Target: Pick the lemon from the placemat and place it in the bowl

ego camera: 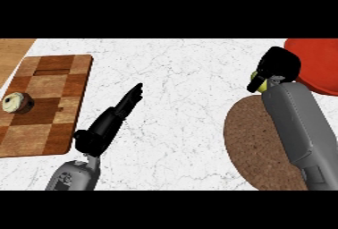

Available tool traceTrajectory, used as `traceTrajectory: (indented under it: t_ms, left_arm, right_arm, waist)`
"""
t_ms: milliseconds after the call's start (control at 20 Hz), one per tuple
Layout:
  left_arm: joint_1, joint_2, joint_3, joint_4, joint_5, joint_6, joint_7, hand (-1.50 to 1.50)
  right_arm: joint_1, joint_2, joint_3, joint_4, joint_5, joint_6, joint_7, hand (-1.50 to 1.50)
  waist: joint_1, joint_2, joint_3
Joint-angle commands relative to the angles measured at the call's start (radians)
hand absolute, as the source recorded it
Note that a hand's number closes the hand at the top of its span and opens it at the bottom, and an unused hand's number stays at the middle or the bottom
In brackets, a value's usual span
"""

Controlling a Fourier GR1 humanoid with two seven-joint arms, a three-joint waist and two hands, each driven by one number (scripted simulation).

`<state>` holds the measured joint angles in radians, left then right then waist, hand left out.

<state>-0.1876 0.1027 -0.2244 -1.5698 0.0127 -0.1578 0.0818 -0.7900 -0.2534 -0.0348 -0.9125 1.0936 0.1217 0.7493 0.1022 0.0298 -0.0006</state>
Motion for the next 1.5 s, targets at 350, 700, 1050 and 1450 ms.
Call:
traceTrajectory:
  t_ms: [350,700,1050,1450]
  left_arm:
    - [0.047,0.003,-0.001,-0.031,-0.009,0.005,-0.01,0.0]
    - [0.0,-0.021,0.017,-0.015,-0.016,0.031,0.021,0.0]
    - [0.0,-0.003,0.043,0.021,-0.01,0.01,-0.014,0.0]
    - [0.027,0.01,0.044,-0.018,0.001,-0.011,-0.008,0.0]
  right_arm:
    - [-0.322,-0.045,-0.101,0.179,0.095,-0.414,0.057,1.5]
    - [-0.415,-0.138,-0.191,0.453,0.084,-0.535,-0.007,1.5]
    - [-0.364,-0.223,-0.13,0.585,0.22,-0.675,0.004,1.5]
    - [-0.339,-0.314,-0.245,0.73,0.1,-0.584,-0.151,1.5]
  waist:
    - [-0.029,-0.012,0.002]
    - [-0.045,-0.009,0.001]
    - [-0.046,0.0,0.001]
    - [-0.041,-0.002,0.004]
